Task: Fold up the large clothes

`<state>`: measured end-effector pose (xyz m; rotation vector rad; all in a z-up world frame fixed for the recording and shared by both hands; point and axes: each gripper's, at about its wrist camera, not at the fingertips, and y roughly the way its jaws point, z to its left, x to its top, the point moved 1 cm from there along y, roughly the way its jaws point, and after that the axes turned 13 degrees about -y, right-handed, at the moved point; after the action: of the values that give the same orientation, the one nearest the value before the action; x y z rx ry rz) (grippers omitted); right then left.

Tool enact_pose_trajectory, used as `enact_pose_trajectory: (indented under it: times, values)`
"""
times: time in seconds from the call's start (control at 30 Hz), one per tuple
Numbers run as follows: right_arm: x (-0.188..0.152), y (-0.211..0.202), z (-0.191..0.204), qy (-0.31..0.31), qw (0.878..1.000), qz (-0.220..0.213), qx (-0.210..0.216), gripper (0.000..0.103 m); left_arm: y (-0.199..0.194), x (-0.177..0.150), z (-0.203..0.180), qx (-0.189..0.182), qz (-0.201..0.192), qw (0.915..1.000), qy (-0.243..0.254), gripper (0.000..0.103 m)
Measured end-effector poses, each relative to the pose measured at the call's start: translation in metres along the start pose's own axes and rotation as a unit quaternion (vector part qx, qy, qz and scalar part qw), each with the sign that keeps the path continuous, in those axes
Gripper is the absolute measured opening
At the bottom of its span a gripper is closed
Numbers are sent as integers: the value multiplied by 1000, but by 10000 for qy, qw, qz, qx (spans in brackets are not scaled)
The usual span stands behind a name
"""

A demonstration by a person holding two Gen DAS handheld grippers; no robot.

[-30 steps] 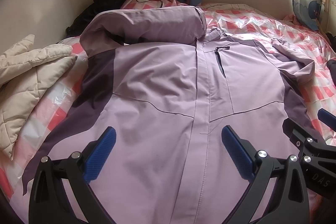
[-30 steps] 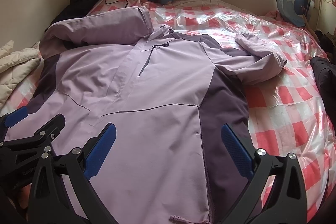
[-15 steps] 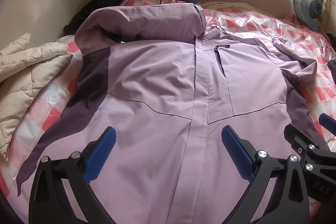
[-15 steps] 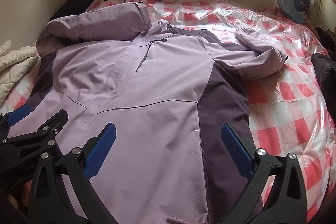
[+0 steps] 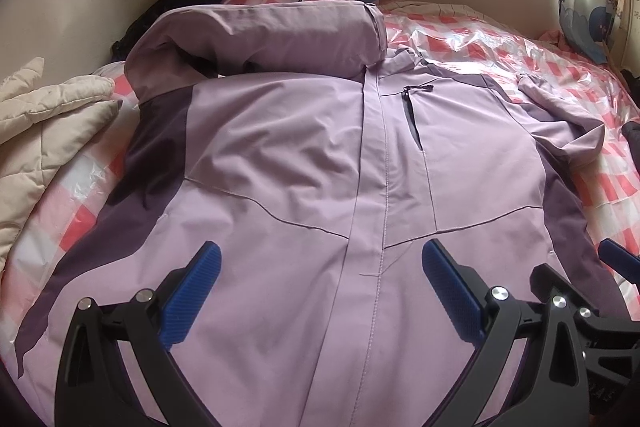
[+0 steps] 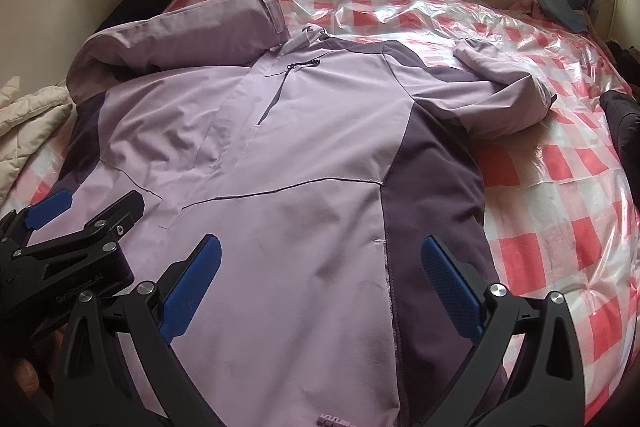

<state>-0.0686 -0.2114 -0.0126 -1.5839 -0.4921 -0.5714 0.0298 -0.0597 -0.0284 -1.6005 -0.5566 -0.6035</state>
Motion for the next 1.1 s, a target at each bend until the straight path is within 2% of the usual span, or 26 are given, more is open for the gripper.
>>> enact_pose_trajectory:
  times: [0.13, 0.27, 0.4, 0.5, 0.57, 0.6, 0.7, 0.8, 0.87, 0.9, 0.97, 1.0, 1.03, 1.1]
  values:
    - [4, -13, -3, 11, 9999, -156, 22, 97, 3, 2, 3, 10, 30, 10000, -65, 97]
    - [10, -26, -21, 102, 9992, -331, -177, 97, 7, 2, 5, -13, 127, 9998, -128, 97]
    - [25, -27, -67, 246, 9973, -271, -644, 97, 9, 2, 4, -52, 177, 9998, -125, 97]
    - [63, -28, -110, 0, 9914, -431, -1237, 97, 9, 1, 5, -106, 225, 9995, -181, 97]
    - [111, -4, -135, -549, 9788, -266, -1957, 97, 12, 0, 5, -130, 288, 9993, -198, 97]
    - [136, 16, -148, -779, 9733, -81, -2158, 97, 14, 0, 4, -132, 317, 9992, -189, 97]
    - [199, 94, -187, -1246, 9572, 698, -2516, 97, 19, -3, 2, -114, 414, 9990, -148, 97]
    - [229, 177, -228, -1125, 9487, 1503, -2543, 97, 21, -5, 0, -115, 466, 9988, -97, 97]
    - [226, 226, -250, -1026, 9392, 1992, -2603, 97, 22, -5, 0, -155, 490, 9986, -87, 97]
    - [219, 248, -260, -1036, 9303, 2229, -2724, 97, 23, -5, -1, -160, 502, 9986, -69, 97]
    - [198, 278, -283, -902, 9227, 2512, -2781, 97, 25, -7, -2, -206, 577, 9981, -43, 97]
    - [190, 280, -294, -722, 9280, 2448, -2714, 91, 27, -8, -2, -223, 612, 9979, -30, 97]
    - [184, 275, -310, -350, 9400, 2241, -2548, 76, 29, -9, -3, -232, 659, 9976, -11, 97]
    - [166, 253, -349, 627, 9557, 1892, -2164, 65, 31, -10, -4, -253, 721, 9971, 13, 97]
